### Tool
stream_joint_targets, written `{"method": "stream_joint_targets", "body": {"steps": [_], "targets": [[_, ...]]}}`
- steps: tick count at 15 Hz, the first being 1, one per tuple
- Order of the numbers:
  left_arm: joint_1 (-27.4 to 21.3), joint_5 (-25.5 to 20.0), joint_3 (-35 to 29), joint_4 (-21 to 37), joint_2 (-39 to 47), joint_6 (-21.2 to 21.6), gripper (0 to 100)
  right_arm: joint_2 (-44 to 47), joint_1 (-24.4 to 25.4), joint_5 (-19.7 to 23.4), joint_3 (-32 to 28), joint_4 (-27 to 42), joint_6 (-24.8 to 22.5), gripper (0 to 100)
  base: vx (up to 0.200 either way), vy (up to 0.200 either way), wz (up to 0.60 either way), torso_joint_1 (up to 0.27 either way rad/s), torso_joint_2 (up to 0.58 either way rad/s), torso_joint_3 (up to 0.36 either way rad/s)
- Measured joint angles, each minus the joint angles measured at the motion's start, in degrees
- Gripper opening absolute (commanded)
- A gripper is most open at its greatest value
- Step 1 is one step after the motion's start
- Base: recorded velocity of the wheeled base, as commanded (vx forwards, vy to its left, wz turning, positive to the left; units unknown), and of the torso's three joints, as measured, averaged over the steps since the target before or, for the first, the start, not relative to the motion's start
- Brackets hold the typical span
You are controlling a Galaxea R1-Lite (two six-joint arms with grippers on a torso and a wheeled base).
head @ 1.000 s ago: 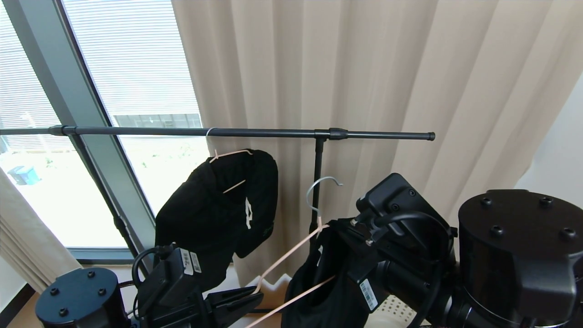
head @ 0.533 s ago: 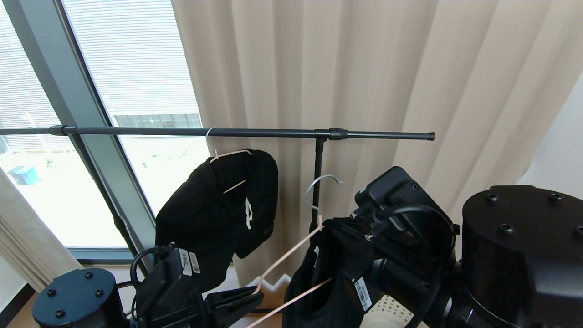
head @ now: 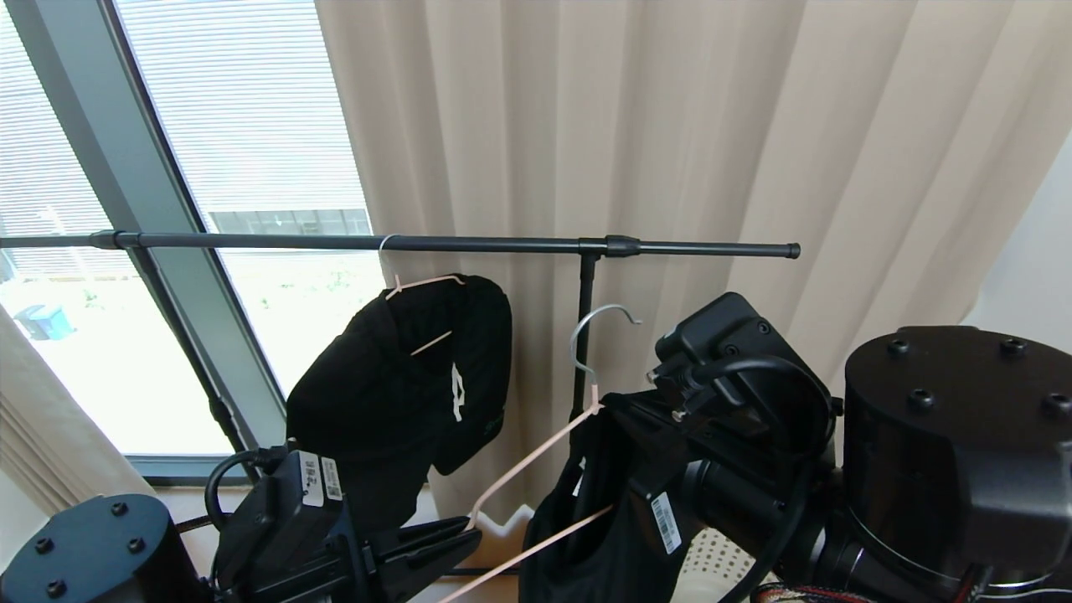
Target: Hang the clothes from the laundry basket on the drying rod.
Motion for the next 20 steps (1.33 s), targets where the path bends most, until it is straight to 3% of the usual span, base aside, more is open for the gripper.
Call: {"method": "stream_joint_targets", "body": {"steps": [11,12,20], "targets": [[-0.04,-0.02,0.00,-0.02,-0.68,0.05,0,-1.96,-0.09,-0.35,0.57,0.20,-0.16,0,0.000,0.000,0.00,0.000,0.00,0.000],[-0.04,-0.02,0.00,-0.02,-0.68,0.05,0,-2.16,-0.09,-0.35,0.80,0.22,-0.27,100,0.000,0.000,0.00,0.000,0.00,0.000],[-0.02,0.00,0.00,0.01,-0.91,-0.06,0,-4.85,-0.37,-0.32,2.80,0.94,-4.22,100,0.000,0.000,0.00,0.000,0.00,0.000]]}}
